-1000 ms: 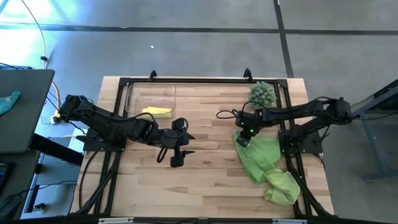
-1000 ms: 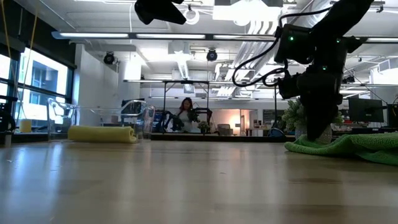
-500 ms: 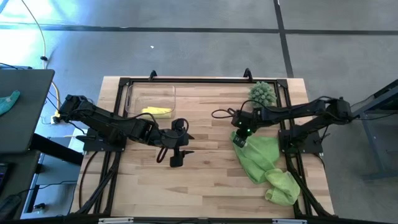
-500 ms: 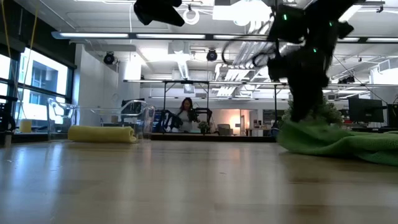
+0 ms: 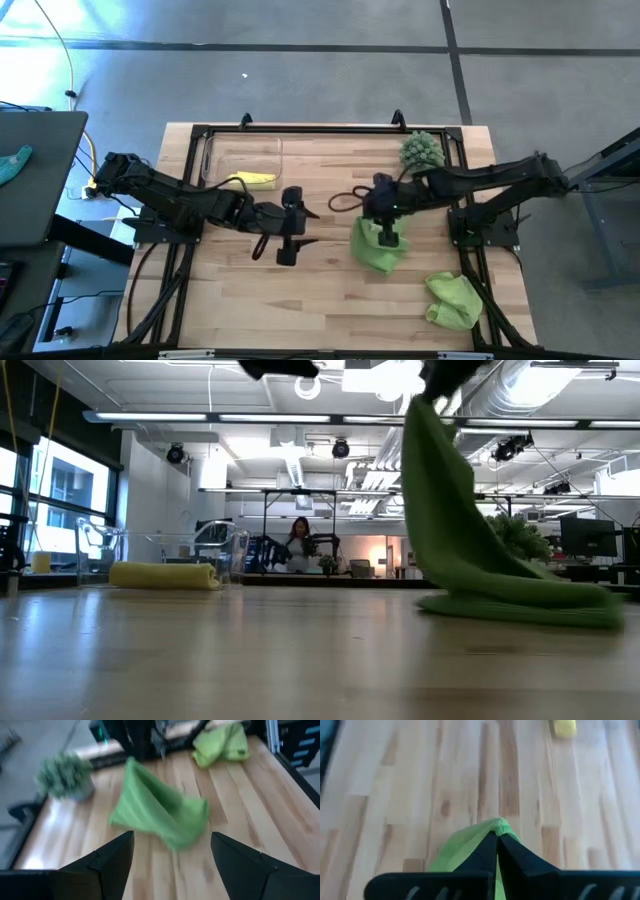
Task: Roll microfiber towels into tight, uniform cylinder then place into a basket
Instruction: Fold the green microfiber cloth
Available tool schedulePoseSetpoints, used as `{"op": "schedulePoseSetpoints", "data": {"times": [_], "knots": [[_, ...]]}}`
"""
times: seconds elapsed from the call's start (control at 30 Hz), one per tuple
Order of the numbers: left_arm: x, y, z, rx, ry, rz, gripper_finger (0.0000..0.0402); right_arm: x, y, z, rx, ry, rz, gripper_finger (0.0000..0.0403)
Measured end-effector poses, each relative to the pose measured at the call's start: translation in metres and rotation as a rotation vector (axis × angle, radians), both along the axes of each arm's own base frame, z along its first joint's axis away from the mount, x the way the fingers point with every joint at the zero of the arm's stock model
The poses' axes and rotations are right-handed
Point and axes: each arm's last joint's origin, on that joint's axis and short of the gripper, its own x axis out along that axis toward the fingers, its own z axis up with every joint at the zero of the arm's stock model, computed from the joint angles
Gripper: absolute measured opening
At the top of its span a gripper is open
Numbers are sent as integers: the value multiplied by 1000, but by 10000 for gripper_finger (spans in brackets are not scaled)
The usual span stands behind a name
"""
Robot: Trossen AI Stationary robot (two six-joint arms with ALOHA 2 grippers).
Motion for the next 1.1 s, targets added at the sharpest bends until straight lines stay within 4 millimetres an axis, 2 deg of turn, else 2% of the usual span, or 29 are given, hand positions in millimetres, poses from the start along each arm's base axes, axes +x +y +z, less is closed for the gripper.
{"op": "schedulePoseSetpoints", "data": {"times": [0.27,0.43,0.57,0.67,0.87,1.1], "knots": [[11,5,20,57,-208,-141,252,-7,37,47,-106,-163,293,0],[14,7,27,24,-291,-241,252,-13,54,61,-199,-234,464,0],[21,6,23,7,-312,-282,252,-9,63,67,-289,-352,571,0],[31,4,15,6,-320,-288,252,-1,66,67,-320,-399,597,0],[47,1,-4,-14,-312,-338,252,13,69,51,-357,-329,634,0],[48,-9,-12,-88,-270,-491,252,8,66,39,-351,-183,595,0]]}}
